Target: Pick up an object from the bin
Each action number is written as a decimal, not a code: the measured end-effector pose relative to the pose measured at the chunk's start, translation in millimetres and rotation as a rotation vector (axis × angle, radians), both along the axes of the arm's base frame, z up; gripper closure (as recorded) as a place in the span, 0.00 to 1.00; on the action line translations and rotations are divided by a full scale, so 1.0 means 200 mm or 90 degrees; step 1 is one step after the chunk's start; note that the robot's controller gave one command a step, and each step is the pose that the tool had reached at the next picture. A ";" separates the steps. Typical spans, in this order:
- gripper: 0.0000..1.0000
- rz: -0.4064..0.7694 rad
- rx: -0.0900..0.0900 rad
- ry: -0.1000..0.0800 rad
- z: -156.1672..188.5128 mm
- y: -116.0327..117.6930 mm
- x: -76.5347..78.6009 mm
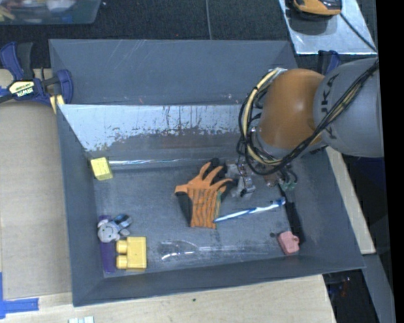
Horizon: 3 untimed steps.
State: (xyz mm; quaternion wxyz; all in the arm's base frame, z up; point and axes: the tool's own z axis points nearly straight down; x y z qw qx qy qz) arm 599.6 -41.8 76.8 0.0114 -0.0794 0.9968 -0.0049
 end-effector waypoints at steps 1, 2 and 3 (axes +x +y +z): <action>1.00 0.000 0.000 0.004 0.11 0.00 -0.01; 1.00 0.000 0.000 0.005 0.29 0.00 -0.01; 1.00 0.000 0.000 -0.001 0.46 0.00 0.00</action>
Offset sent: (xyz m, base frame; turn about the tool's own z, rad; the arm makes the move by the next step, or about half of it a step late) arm -0.0022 0.0002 0.1158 -0.0001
